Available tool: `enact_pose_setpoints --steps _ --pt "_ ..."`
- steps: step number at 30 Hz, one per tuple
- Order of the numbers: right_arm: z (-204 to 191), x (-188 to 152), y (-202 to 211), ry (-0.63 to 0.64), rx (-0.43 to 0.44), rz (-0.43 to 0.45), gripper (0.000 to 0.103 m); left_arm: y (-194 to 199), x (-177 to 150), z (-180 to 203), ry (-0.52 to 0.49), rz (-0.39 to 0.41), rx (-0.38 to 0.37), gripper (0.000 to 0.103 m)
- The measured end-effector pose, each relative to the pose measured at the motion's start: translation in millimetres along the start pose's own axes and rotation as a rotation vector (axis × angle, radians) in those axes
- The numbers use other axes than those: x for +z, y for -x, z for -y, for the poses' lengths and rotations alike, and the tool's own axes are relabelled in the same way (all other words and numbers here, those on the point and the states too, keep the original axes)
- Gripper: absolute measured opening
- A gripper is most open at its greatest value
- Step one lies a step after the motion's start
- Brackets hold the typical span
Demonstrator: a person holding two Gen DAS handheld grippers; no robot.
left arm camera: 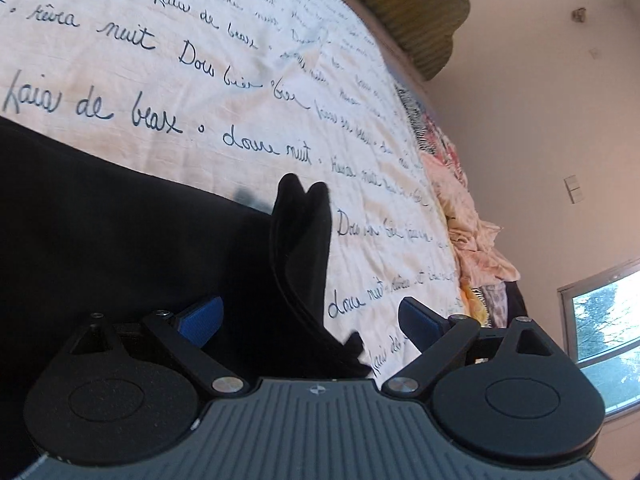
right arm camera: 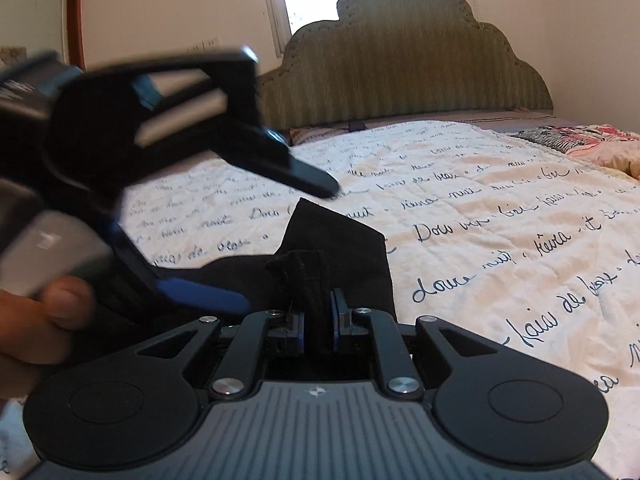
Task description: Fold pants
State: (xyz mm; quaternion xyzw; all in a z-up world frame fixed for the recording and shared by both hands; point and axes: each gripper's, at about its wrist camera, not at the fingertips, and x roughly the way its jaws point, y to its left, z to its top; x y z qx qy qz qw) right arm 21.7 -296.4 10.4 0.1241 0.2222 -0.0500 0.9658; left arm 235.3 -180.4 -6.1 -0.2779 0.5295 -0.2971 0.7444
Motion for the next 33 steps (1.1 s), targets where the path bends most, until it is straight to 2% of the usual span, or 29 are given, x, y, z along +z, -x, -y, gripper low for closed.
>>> enact_pose_setpoints --steps 2,3,4,5,6,7,8,10,11,15,20,22,26,27,29,30,33 --pt "3 0 2 -0.006 0.034 0.005 0.013 -10 6 3 -0.023 0.005 0.012 0.073" --pt "4 0 2 -0.009 0.048 0.0 0.013 -14 9 4 -0.042 0.007 0.022 0.048" --pt "5 1 2 -0.013 0.07 -0.011 0.015 -17 10 5 -0.055 0.005 0.047 0.035" --pt "7 1 3 -0.026 0.094 -0.021 0.018 -20 11 4 -0.061 0.006 0.073 0.03" --pt "11 1 4 -0.048 0.128 -0.021 0.037 -22 11 1 -0.064 0.012 0.093 0.013" --pt "15 1 6 -0.073 0.136 -0.011 0.045 -23 11 -2 -0.058 0.022 0.102 0.011" --pt "21 2 8 -0.106 0.17 0.004 0.049 -22 11 -8 -0.036 0.032 0.108 0.01" --pt "39 2 12 -0.222 0.235 0.033 0.068 -15 11 -17 0.003 0.049 0.096 0.01" --pt "47 2 13 -0.273 0.225 0.047 0.071 -7 10 -18 -0.001 0.065 0.099 0.01" --pt "68 1 11 -0.418 0.201 0.069 0.073 41 -1 -25 -0.067 0.162 0.132 0.008" --pt "73 -1 0 -0.483 0.193 0.02 0.073 135 -7 -63 -0.153 0.305 0.226 0.008" --pt "73 -1 1 -0.475 0.185 0.014 0.073 170 -7 -90 -0.126 0.348 0.285 0.008" --pt "71 -1 -1 -0.474 0.17 0.007 0.073 218 -11 -162 0.033 0.385 0.385 0.008" --pt "72 0 1 -0.479 0.166 0.004 0.073 226 -13 -178 0.07 0.392 0.378 0.009" --pt "72 0 -1 -0.486 0.155 -0.005 0.073 238 -19 -201 0.108 0.413 0.292 0.013" --pt "72 0 -1 -0.488 0.149 -0.011 0.073 241 -22 -203 0.106 0.423 0.277 0.013" --pt "70 -1 -4 -0.478 0.125 -0.022 0.073 239 -28 -190 0.017 0.462 0.313 0.01"
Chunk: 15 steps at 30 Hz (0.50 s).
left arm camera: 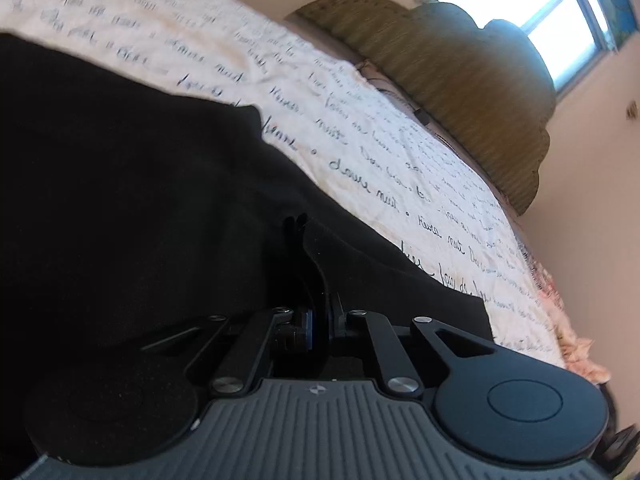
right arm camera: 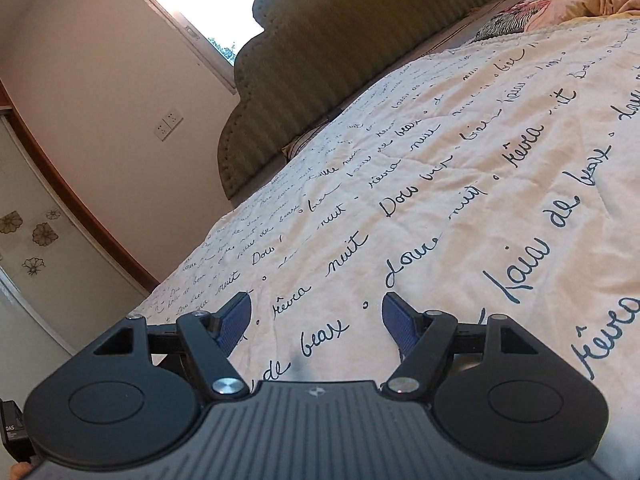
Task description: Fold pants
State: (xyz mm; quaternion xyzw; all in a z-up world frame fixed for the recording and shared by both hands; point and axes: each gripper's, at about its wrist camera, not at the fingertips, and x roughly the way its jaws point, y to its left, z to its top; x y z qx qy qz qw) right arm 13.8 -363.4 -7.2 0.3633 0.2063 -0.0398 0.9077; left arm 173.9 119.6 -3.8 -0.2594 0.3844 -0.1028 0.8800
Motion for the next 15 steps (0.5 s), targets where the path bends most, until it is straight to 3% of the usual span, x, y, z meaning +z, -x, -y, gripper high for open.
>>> enact_pose_setpoints --steps 1,4,6,9,12,15 --pt "-1 0 -1 0.003 -0.011 -0.002 0.072 3 -1 6 -0.034 0.013 0.0 0.007" --pt "-2 -1 -5 0.015 -0.039 -0.014 0.071 6 -2 9 -0.08 0.022 0.003 0.009" --pt "-3 -2 -5 0.024 -0.051 -0.016 0.071 2 -3 -3 -0.039 0.014 -0.016 0.016" --pt "-5 -3 -6 0.033 -0.067 -0.018 0.071 3 -3 -17 0.034 0.024 -0.077 0.016" --pt "-6 -3 -7 0.043 -0.084 -0.025 0.071 15 -1 -14 0.036 0.045 -0.077 0.008" --pt "-9 -4 -10 0.067 -0.101 -0.031 0.071 24 -1 -17 0.033 0.06 -0.086 0.008"
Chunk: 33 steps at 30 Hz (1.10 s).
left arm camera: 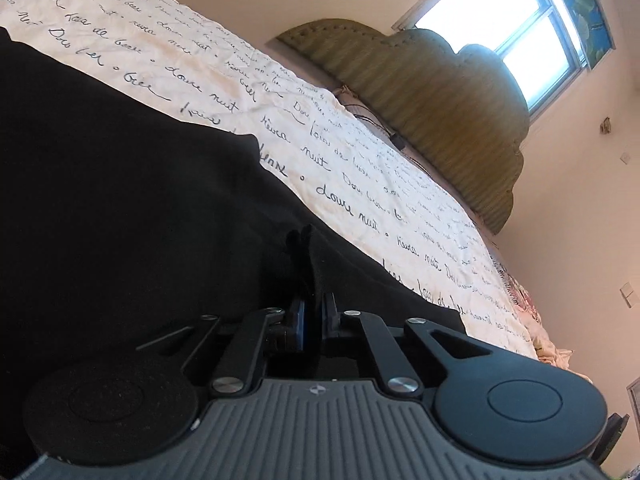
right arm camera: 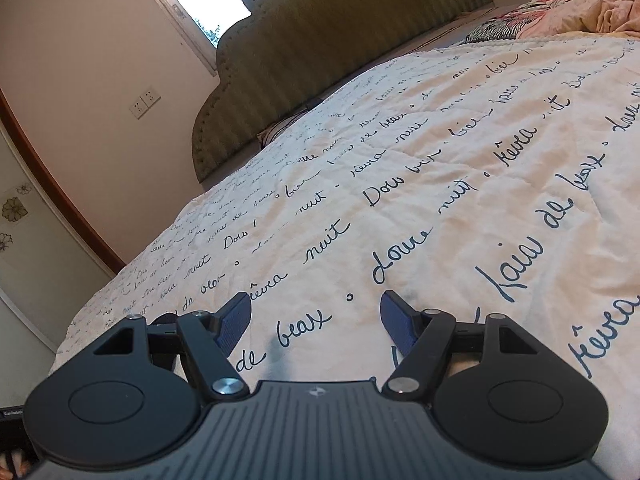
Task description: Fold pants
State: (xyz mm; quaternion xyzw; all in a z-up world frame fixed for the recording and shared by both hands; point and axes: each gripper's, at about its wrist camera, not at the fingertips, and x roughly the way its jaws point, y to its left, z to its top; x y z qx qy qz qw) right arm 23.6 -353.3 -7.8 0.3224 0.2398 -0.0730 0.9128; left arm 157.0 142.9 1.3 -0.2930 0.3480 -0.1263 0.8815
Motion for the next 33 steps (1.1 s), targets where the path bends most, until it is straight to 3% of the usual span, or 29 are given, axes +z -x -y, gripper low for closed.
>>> enact_pose_setpoints --steps 1,5,8,10,11,12,13,15,16,18,20,23,24,27,33 --pt "0 0 0 0.003 -0.003 0.0 0.071 -3 -1 -6 0.012 -0.019 0.002 0.018" --pt "-1 -1 -1 0.007 -0.01 -0.003 0.071 -9 -4 -22 0.089 -0.012 -0.077 0.018" --pt "-6 -2 -1 0.034 -0.038 -0.006 0.071 -3 -7 -18 0.068 0.041 -0.122 0.019" --pt "-21 -7 4 0.106 -0.115 0.014 0.071 11 -12 -9 0.023 0.13 -0.107 0.034" --pt "-32 -12 9 0.172 -0.154 0.028 0.071 23 -19 -4 -0.007 0.215 -0.08 0.038" --pt "-46 -19 15 0.256 -0.176 0.038 0.072 37 -26 2 -0.041 0.318 -0.049 0.05" --pt "-61 -29 23 0.347 -0.172 0.044 0.072 49 -34 10 -0.084 0.405 -0.033 0.065" --pt "-90 -51 39 0.547 -0.129 0.048 0.072 66 -49 25 -0.183 0.54 -0.064 0.072" --pt "-107 -65 46 0.67 -0.109 0.05 0.072 70 -54 34 -0.244 0.561 -0.098 0.076" --pt "-131 -89 53 0.847 -0.095 0.063 0.073 62 -60 48 -0.345 0.493 -0.139 0.086" --pt "-145 -103 53 0.941 -0.092 0.06 0.073 43 -60 59 -0.402 0.354 -0.141 0.087" --pt "-153 -114 43 1.024 -0.085 0.003 0.073 10 -54 55 -0.378 0.066 -0.124 0.087" --pt "-156 -118 40 1.055 -0.085 -0.023 0.073 1 -51 49 -0.344 0.012 -0.092 0.086" --pt "-160 -128 36 1.117 -0.094 -0.027 0.073 -5 -44 41 -0.299 0.006 -0.128 0.09" --pt "-171 -133 23 1.156 -0.106 -0.004 0.073 0 -38 43 -0.302 0.005 -0.128 0.091"
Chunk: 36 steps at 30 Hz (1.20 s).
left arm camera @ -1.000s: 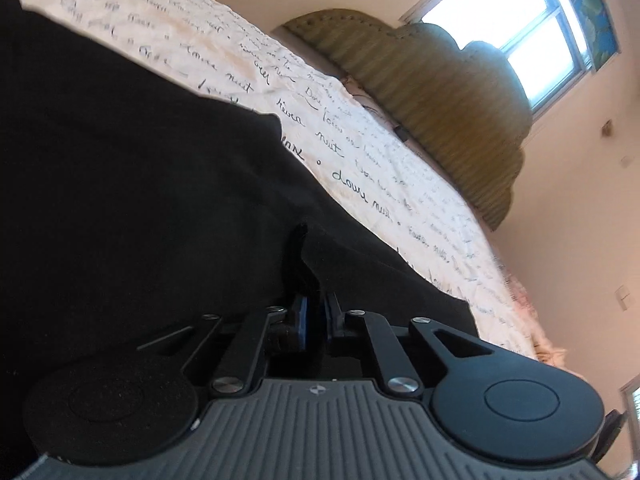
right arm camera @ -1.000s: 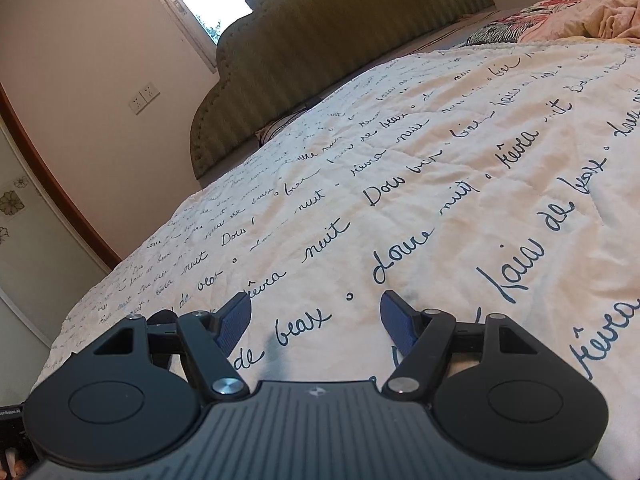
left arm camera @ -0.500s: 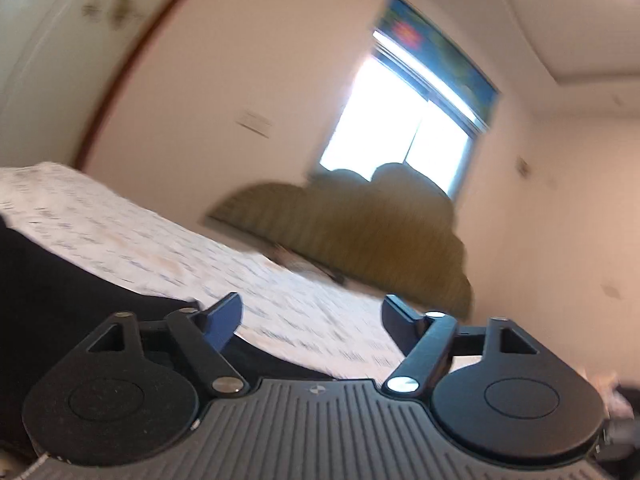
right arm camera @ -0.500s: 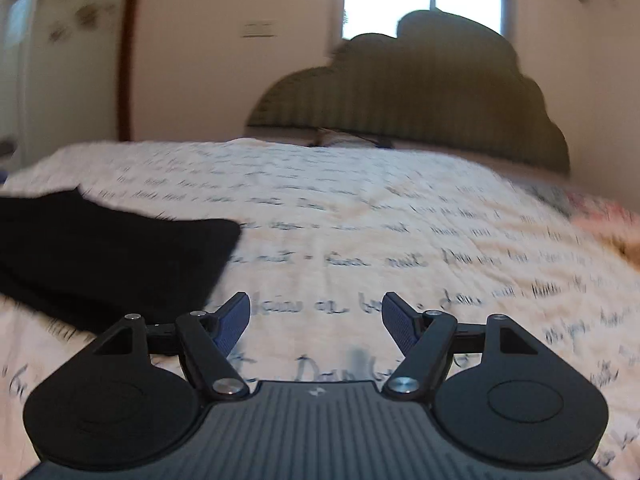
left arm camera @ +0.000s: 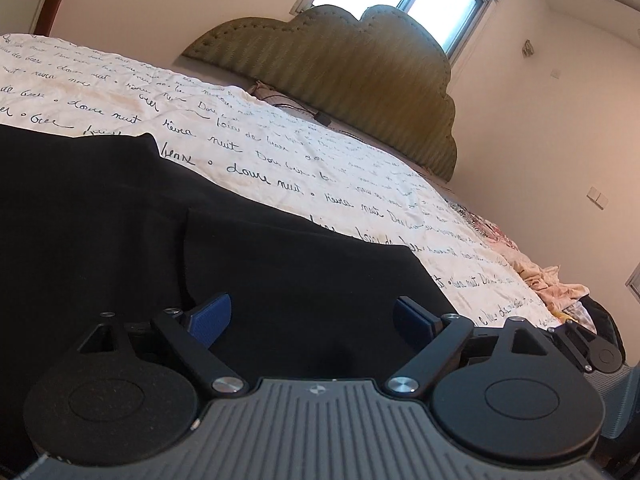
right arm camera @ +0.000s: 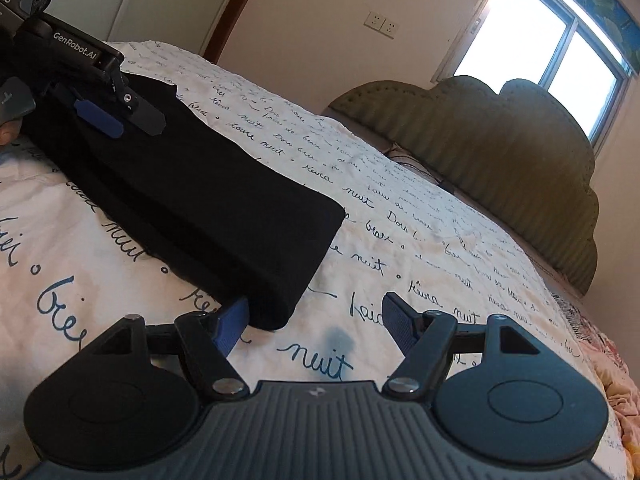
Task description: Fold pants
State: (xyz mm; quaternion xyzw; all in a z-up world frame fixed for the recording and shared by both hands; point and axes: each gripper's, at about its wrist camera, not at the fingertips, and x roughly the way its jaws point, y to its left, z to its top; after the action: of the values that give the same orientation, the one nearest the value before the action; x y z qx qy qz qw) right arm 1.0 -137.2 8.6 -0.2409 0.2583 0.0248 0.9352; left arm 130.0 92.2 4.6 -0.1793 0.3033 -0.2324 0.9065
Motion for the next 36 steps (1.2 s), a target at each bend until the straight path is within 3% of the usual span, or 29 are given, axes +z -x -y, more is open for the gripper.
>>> enact_pose_setpoints --steps 3,10,15,21,23,24,25,31,33,36 --pt "-4 5 -6 0.006 -0.015 -0.007 0.077 1 -1 1 0.004 0.0 -0.003 0.091" --pt "18 10 10 -0.098 0.046 0.026 0.077 1 -1 -2 0.004 0.0 -0.005 0.092" --pt "27 2 -1 -0.126 0.006 -0.037 0.082 1 -1 -2 0.006 0.0 -0.008 0.093" --pt "-1 12 -12 -0.066 0.011 -0.026 0.081 0 -2 -3 0.005 -0.002 -0.013 0.094" --pt "-2 13 -23 -0.072 0.0 -0.052 0.073 0 -2 -3 0.006 -0.003 -0.014 0.094" --pt "2 14 -27 -0.093 0.027 -0.074 0.043 0 -2 -3 0.005 -0.004 -0.016 0.094" --pt "8 14 -29 -0.119 0.057 -0.092 0.024 0 -2 -3 0.003 -0.006 -0.019 0.094" --pt "32 19 -22 -0.149 0.106 -0.093 0.023 -1 -2 -3 -0.012 -0.015 -0.034 0.094" --pt "18 7 -31 -0.087 0.098 -0.122 0.023 -1 -2 -4 -0.01 -0.016 -0.038 0.094" --pt "-5 -3 -23 0.026 0.021 -0.035 0.023 -1 -1 -5 -0.008 -0.016 -0.035 0.094"
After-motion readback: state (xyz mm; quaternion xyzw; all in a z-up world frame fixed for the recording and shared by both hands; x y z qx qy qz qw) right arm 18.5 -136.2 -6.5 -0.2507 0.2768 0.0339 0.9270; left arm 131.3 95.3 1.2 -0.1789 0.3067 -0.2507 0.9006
